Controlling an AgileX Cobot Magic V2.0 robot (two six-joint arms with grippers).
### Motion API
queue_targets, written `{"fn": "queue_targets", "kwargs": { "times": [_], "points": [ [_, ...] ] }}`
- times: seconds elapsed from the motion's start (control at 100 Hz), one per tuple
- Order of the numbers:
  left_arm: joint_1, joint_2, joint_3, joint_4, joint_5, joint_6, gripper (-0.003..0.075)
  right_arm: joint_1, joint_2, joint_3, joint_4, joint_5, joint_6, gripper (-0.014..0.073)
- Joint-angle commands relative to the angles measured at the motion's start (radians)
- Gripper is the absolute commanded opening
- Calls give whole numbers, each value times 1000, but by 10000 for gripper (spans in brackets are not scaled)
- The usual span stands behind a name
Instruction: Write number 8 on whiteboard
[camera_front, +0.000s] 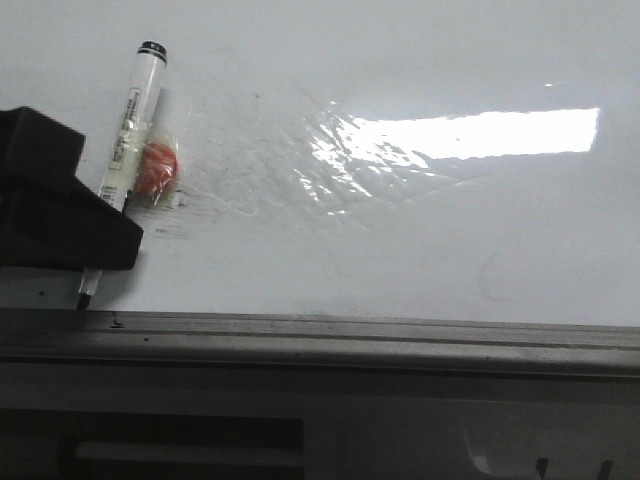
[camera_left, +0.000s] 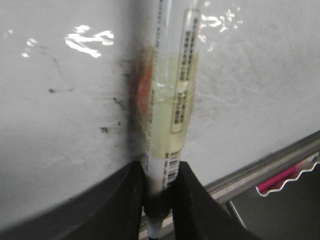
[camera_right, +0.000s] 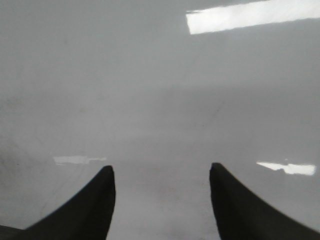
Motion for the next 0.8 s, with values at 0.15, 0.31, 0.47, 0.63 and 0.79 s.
{"fn": "queue_targets", "kwargs": {
  "times": [0.15,0.31,0.47,0.63,0.79],
  "points": [
    [-19,-66,-66,6,138,234,-20,47,52,-45,345,-41,-333,367],
    [-60,-112,-94,-9,253,417,-20,124,133,-92,541,54,-592,367],
    [-90,-125,-100,-46,331,564,-20,204,230,-146,690,119,-817,367],
    [-101,-125,-100,-173,365,772,-20,268,336,-170,870,197,-1063,367],
    [-101,-125,-100,-281,368,920,-20,305,449,-185,945,209,-1188,370]
  ]
}}
